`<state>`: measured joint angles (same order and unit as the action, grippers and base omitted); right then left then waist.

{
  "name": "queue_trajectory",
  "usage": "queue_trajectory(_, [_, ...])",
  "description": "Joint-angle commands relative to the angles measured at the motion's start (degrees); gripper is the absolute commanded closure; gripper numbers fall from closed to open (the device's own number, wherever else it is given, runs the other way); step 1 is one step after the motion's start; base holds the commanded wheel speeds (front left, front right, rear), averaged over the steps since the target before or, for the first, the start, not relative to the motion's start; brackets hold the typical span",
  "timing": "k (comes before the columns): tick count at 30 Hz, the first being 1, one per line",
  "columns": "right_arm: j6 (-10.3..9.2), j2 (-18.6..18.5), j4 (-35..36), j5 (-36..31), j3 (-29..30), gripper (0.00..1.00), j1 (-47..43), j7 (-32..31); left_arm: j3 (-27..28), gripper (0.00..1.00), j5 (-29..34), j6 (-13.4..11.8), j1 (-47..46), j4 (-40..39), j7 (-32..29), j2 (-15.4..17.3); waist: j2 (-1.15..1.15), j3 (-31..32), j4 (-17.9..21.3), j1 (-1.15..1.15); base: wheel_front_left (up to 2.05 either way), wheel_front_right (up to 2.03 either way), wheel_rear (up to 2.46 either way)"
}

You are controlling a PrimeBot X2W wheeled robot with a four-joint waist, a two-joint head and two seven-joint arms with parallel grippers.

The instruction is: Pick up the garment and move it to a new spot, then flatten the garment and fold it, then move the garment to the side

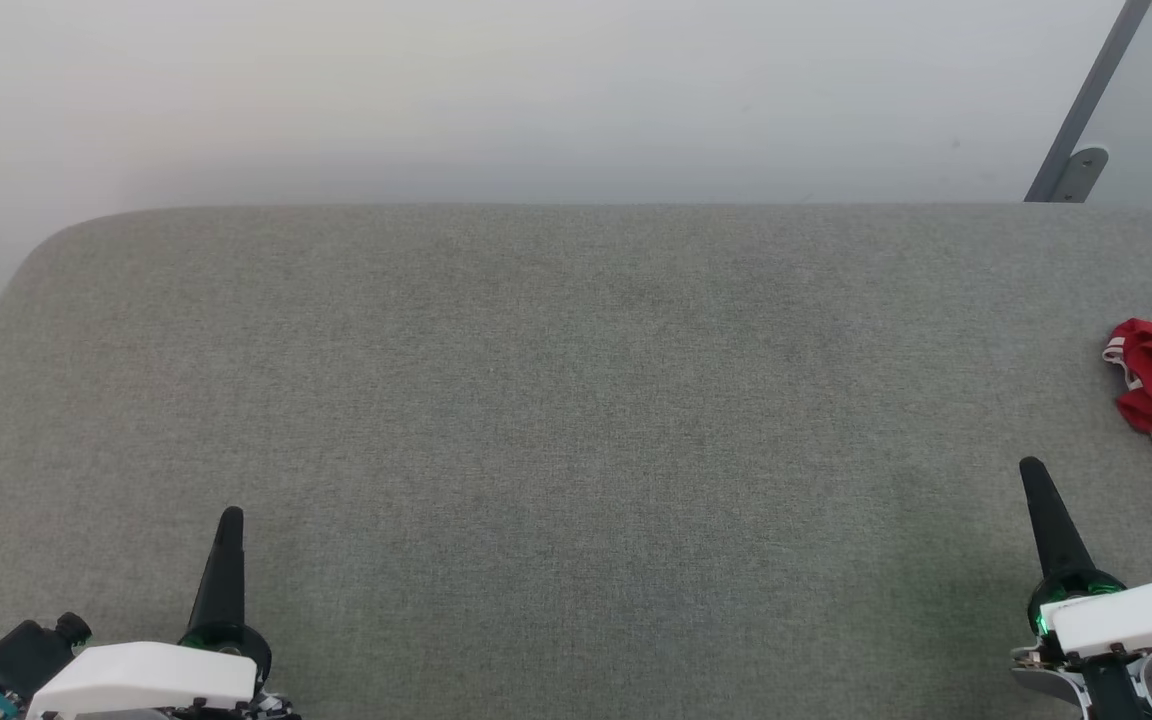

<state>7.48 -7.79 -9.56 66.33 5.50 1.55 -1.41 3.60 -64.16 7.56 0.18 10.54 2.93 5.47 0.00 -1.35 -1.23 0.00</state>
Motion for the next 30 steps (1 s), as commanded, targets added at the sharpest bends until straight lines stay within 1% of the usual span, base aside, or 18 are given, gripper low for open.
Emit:
queue_trajectory(1, [0.02, -0.1, 0.3, 1.2, 0.2, 1.00, 1.0, -0.2, 0.3, 1.00, -1.3, -0.1, -1.3, -0.3, -0.4, 0.1, 0.00, 0.0, 0.0, 0.00, 0.00, 0.00, 0.00])
queue_trajectory(30, [0.02, 2.6, -2.3, 14.3, 0.7, 1.00, 3.1, -2.9, 0.9, 1.00, -16.2, -0.1, -4.2, 1.7, -4.6, -0.7, 0.00, 0.5, 0.6, 0.00, 0.00, 0.00, 0.00])
